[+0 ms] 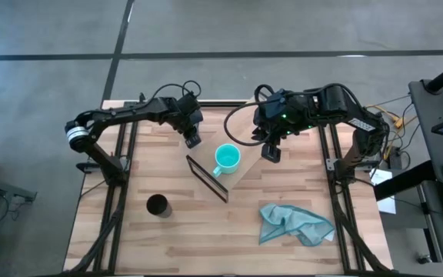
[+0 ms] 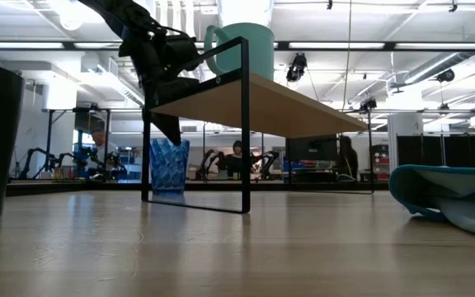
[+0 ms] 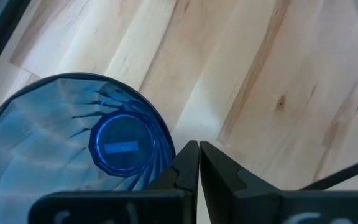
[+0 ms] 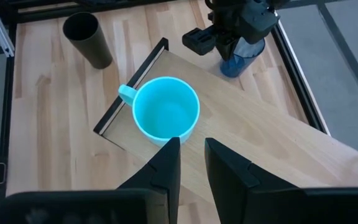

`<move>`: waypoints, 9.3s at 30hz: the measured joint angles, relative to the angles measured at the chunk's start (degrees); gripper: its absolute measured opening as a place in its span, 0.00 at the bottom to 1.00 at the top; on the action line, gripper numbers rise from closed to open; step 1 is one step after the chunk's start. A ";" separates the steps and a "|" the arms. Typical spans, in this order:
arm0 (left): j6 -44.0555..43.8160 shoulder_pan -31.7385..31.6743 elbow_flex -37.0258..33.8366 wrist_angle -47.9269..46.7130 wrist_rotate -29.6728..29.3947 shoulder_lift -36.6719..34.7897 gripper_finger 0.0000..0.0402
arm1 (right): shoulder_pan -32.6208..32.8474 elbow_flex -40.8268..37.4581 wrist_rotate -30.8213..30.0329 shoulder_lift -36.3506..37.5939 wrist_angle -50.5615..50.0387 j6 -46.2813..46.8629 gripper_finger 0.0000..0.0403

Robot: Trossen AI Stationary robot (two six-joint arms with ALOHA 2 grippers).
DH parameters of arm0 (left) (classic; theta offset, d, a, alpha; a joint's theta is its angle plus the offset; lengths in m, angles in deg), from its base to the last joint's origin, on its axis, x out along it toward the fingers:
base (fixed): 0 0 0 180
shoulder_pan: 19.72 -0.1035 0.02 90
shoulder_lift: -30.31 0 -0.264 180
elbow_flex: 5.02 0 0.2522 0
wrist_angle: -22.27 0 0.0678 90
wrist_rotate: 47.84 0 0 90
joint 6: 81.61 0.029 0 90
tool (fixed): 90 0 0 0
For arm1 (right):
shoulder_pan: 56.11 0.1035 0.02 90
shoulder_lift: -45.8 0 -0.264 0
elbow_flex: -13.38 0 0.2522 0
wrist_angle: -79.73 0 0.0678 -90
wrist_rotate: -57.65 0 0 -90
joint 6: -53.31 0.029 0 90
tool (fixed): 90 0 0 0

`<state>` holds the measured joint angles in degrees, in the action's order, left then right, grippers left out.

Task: Stack small to large cups/mugs on shelf
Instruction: Put the blue cup on the shelf, then put the black cup on the shelf

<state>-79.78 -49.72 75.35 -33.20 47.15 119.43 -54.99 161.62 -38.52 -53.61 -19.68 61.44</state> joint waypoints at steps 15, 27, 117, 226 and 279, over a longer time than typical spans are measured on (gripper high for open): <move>-2.62 0.33 0.22 -2.24 1.68 -0.18 0.00 | -0.02 0.00 0.01 -0.01 -0.91 -0.84 0.17; -1.50 0.48 4.55 -4.84 2.04 -2.63 0.01 | -0.01 -0.02 0.01 -0.01 -1.31 -1.71 0.17; -2.47 18.26 63.02 -27.97 -6.63 17.13 0.00 | -7.25 -7.70 -16.60 0.37 -4.35 12.48 0.17; -90.82 55.38 45.15 -48.28 5.61 11.52 0.16 | -8.89 -30.77 7.64 18.11 18.57 -11.19 0.17; -95.01 56.04 3.46 -4.77 1.38 -3.10 0.00 | 2.01 -30.88 7.66 18.33 10.97 3.90 0.17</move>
<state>-174.79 6.32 78.80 -37.97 48.53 116.33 -52.98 130.73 -30.86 -35.28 -8.71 65.34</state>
